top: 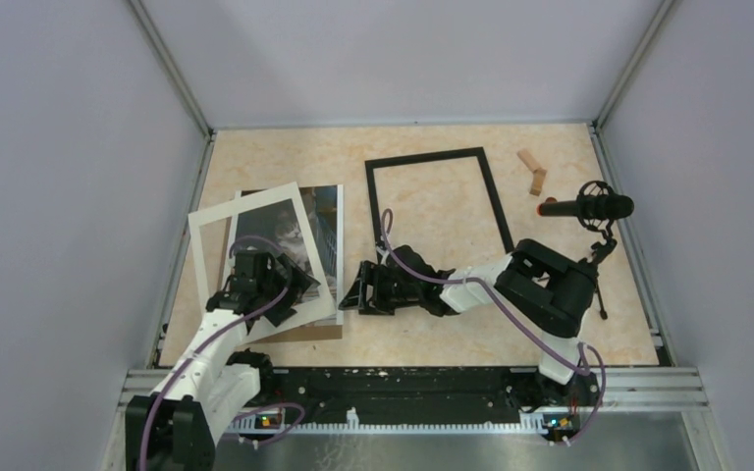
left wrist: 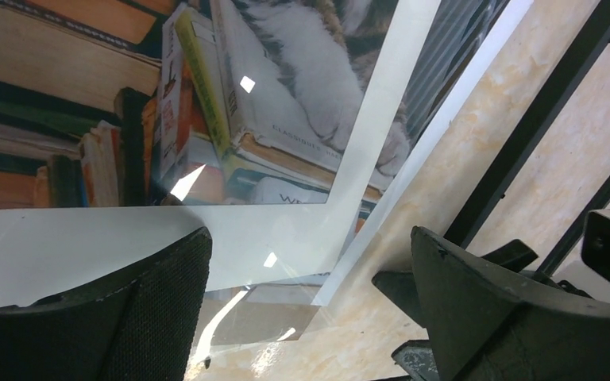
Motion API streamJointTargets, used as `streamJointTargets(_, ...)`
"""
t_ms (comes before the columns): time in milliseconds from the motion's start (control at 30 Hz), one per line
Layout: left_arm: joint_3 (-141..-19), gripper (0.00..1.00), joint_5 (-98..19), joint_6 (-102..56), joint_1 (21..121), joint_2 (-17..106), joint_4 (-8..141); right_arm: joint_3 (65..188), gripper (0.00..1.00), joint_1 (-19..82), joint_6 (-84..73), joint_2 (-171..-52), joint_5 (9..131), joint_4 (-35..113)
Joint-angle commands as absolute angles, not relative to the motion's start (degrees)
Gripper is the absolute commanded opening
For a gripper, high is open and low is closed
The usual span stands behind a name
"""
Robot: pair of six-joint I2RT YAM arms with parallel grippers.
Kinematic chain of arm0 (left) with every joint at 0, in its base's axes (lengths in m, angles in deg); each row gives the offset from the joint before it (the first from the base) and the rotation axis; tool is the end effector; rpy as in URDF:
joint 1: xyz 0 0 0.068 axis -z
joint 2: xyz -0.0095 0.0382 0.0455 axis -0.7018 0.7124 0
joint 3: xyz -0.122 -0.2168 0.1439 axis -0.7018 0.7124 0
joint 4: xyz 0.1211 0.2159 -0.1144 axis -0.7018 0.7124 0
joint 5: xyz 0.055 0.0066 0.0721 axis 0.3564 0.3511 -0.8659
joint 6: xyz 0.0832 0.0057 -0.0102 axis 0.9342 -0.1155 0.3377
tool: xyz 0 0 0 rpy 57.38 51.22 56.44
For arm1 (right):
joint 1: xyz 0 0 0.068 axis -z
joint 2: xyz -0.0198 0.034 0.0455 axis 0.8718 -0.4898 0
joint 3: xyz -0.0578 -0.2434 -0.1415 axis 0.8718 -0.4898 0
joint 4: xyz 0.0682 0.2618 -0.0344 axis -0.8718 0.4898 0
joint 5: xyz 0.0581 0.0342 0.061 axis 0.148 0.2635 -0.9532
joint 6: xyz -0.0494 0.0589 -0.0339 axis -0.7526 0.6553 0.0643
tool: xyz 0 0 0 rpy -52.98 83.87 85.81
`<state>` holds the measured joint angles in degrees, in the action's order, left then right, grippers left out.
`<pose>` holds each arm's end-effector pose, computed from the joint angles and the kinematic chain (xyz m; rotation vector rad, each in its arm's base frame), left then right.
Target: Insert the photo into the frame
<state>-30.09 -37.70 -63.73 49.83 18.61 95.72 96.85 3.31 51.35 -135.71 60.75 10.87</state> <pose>0.1790 -0.0292 0.1425 -0.9846 2.4196 -0.6053 0.1964 0.3465 0.1150 -0.0691 2.5327 1.4002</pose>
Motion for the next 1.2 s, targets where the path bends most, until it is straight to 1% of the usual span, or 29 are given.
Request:
streamJointTargets(0, -27.95, 0.98, -36.50, -65.23, 49.50, 18.93, 92.64, 97.65, 0.70, 2.33, 51.43, -138.48, 61.43, 7.49)
streamJointTargets(167, -28.42, 0.98, -37.31, -64.55, 49.49, 19.52, 92.98, 99.61, 0.69, 1.04, 51.59, -141.05, 60.26, 6.62)
streamJointTargets(367, -27.73, 0.98, -37.59, -64.39, 49.49, 20.16, 93.24, 99.79, 0.67, 0.64, 53.73, -142.12, 59.10, 2.71)
streamJointTargets(633, -26.01, 0.98, -36.59, -64.36, 49.49, 20.62, 91.63, 96.41, 0.66, 0.64, 59.88, -141.01, 57.52, -9.62)
streamJointTargets(800, -26.16, 0.98, -35.32, -63.92, 49.52, 21.16, 91.57, 94.37, 0.62, 0.62, 64.81, -141.44, 57.42, -17.86)
streamJointTargets(1167, -26.16, 0.98, -32.72, -63.74, 49.49, 20.65, 91.63, 94.02, 0.58, 0.55, 68.18, -144.60, 60.58, -20.63)
